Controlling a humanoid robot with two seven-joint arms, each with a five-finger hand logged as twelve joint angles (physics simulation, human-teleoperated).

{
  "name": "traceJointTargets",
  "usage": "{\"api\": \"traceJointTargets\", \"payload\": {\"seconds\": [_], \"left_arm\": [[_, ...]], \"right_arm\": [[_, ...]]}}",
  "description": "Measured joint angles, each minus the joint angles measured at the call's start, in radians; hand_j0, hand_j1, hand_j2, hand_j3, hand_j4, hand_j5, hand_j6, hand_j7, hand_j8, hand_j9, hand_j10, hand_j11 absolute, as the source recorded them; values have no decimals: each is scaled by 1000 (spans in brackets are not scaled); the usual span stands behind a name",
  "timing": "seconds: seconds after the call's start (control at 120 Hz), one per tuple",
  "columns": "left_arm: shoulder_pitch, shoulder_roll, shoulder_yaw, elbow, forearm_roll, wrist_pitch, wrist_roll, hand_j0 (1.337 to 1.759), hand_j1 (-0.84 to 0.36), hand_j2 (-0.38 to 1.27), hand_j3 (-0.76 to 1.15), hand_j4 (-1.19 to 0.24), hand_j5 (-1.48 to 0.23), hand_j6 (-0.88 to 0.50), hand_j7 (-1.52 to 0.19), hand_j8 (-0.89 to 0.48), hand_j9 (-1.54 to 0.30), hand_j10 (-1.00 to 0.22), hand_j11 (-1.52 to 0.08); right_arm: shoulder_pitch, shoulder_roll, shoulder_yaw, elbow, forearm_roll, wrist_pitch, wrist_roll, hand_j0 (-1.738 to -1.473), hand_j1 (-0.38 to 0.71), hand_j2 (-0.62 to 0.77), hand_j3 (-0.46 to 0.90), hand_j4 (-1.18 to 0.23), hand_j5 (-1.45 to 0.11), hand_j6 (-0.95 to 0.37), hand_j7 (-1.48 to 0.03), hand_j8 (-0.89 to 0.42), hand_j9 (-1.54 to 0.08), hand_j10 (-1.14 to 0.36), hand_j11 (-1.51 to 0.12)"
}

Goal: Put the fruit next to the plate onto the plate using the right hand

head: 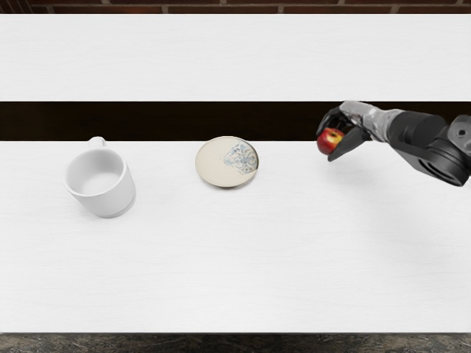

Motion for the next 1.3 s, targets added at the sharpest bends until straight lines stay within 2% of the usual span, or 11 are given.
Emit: {"api": "traceJointTargets", "payload": {"seconds": [0.85, 1.3], "left_arm": [[0, 0, 0, 0, 0, 0, 0, 1658, 349, 0, 0, 0, 0, 0, 0, 0, 0, 0, 0], [0, 0, 0, 0, 0, 0, 0, 1658, 349, 0, 0, 0, 0, 0, 0, 0, 0, 0, 0]], "right_arm": [[86, 224, -16, -27, -15, 2, -1, -1652, 287, 212, 0, -671, -1037, -395, -1009, -364, -1044, -758, -1042], [128, 425, -69, -214, -72, 12, 0, -1652, 287, 213, 1, -675, -1029, -397, -1004, -368, -1038, -755, -1036]]}}
